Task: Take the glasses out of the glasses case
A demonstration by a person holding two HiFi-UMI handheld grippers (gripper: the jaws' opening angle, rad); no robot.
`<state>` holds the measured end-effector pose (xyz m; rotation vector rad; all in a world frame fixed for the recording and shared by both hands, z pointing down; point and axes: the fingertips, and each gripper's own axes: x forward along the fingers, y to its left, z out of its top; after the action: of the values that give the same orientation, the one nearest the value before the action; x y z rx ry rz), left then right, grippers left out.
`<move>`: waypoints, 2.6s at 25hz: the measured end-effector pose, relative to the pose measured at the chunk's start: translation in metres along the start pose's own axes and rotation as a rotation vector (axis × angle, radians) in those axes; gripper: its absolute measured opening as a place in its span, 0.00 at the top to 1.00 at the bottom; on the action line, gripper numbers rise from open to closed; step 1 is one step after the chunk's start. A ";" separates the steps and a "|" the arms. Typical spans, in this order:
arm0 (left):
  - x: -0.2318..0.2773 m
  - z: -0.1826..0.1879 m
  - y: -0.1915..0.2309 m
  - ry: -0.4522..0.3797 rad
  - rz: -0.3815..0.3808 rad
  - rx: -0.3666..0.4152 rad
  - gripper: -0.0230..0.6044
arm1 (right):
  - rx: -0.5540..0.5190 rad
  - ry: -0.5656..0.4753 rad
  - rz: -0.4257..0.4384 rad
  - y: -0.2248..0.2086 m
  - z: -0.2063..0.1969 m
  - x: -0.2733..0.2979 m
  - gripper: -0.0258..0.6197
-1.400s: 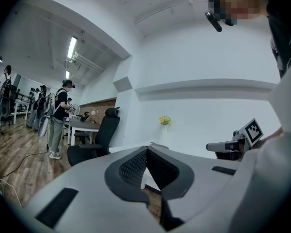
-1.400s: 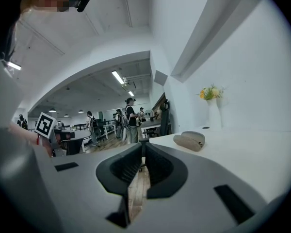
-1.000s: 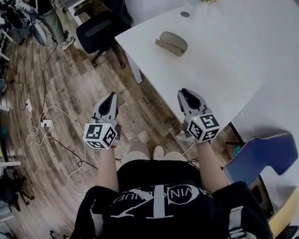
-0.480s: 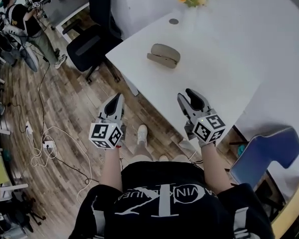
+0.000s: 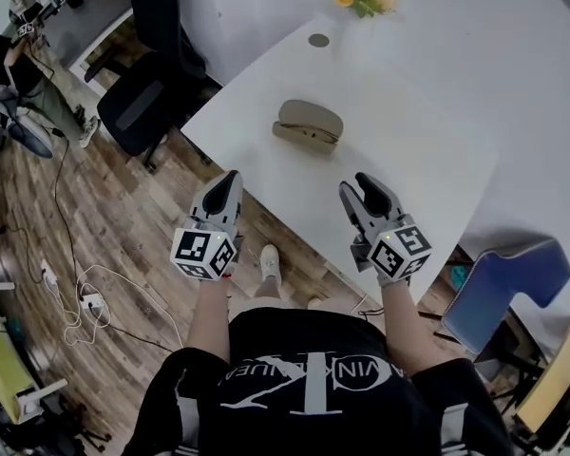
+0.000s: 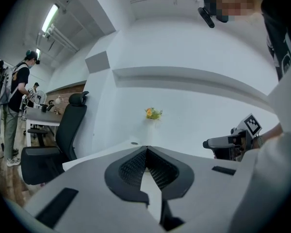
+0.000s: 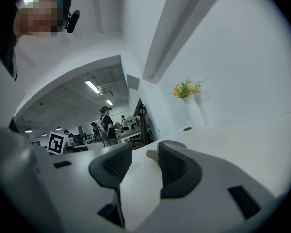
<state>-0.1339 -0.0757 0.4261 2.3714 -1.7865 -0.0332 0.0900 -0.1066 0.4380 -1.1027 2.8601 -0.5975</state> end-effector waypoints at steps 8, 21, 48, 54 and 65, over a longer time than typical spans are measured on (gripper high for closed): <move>0.043 -0.001 0.032 0.051 -0.113 0.005 0.94 | 0.018 0.035 -0.097 -0.010 -0.010 0.040 0.72; 0.084 0.005 0.059 0.062 -0.247 0.007 0.94 | 0.005 0.101 -0.203 -0.020 -0.010 0.081 0.72; 0.162 -0.046 0.042 0.176 -0.298 -0.009 0.94 | -0.292 0.591 -0.070 -0.091 -0.044 0.172 0.76; 0.173 -0.052 0.046 0.205 -0.270 0.006 0.94 | -0.354 0.708 -0.023 -0.086 -0.058 0.190 0.76; 0.182 -0.070 0.037 0.264 -0.292 0.061 0.94 | -0.562 0.975 0.058 -0.087 -0.086 0.212 0.76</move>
<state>-0.1098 -0.2514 0.5162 2.5201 -1.3346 0.2861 -0.0263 -0.2741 0.5736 -0.9102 4.0800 -0.3921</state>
